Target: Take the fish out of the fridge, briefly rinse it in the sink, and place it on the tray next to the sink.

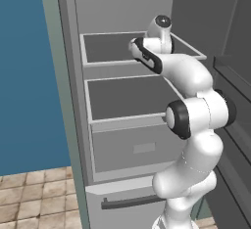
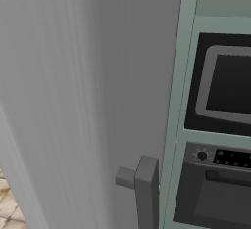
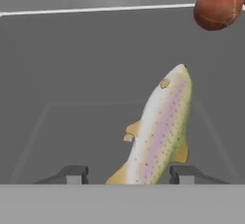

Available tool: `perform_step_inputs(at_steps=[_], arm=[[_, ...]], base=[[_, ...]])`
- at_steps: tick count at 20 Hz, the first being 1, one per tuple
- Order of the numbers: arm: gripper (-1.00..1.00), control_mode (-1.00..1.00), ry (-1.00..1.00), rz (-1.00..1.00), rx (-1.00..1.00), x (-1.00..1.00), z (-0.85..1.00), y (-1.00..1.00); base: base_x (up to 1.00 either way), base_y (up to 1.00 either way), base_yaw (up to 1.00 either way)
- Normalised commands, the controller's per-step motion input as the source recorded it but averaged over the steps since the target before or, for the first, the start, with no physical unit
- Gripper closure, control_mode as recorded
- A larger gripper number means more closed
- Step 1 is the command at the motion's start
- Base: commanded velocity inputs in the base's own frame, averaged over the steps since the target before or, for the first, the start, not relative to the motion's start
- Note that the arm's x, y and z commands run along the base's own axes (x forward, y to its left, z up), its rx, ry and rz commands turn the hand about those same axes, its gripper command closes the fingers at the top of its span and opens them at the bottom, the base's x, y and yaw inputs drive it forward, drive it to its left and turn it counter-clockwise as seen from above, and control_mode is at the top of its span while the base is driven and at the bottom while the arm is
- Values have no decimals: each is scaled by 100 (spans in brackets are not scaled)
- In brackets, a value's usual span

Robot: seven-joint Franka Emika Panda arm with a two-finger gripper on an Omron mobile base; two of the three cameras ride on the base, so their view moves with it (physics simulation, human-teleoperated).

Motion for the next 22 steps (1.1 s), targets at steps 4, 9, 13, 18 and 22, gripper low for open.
perform_step_inputs(at_steps=[4,9,13,18,22], arm=[[100,-100,-1,0,-2,1,-5,0],[100,-100,-16,0,-2,-37,8,2],[100,-100,-44,0,-1,-100,53,30],[100,-100,-13,-2,7,-100,48,46],[100,-100,10,-11,21,-100,36,33]], base=[[0,0,0],[0,0,0],[0,0,0],[0,0,0],[0,0,0]])
